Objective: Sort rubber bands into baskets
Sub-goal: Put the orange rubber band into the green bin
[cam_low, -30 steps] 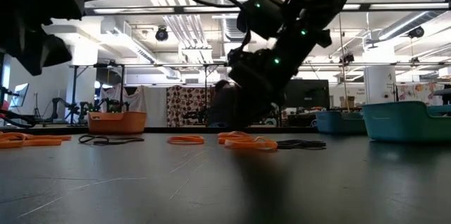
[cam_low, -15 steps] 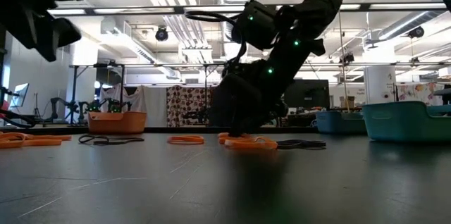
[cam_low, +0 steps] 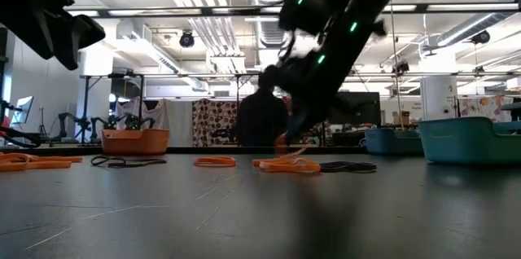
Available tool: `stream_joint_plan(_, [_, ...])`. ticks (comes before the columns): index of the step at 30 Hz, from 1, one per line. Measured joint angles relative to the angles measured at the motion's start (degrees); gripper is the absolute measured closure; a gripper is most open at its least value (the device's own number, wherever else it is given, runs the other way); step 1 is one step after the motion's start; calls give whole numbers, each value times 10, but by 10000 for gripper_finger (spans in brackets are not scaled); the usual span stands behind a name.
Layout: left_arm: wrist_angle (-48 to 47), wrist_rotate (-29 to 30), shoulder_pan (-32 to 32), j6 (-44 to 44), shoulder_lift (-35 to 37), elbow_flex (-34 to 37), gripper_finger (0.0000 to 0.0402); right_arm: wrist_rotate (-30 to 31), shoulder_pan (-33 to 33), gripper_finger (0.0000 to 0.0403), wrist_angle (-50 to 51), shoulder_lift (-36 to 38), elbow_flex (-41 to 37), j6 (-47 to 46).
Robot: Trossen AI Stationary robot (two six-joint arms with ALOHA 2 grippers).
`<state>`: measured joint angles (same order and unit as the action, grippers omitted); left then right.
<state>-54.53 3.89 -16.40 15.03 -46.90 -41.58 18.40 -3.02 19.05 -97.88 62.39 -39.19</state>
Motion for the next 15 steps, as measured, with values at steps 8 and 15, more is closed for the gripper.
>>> stream_joint_plan(8, [0, 14, 4, 7, 2, -1, 248, 22, 20, 394, 376, 211, 0, -96])
stream_joint_plan(15, [0, 18, 29, 9, 1, -12, 248, 2, 45, 394, 519, 318, -12, -186])
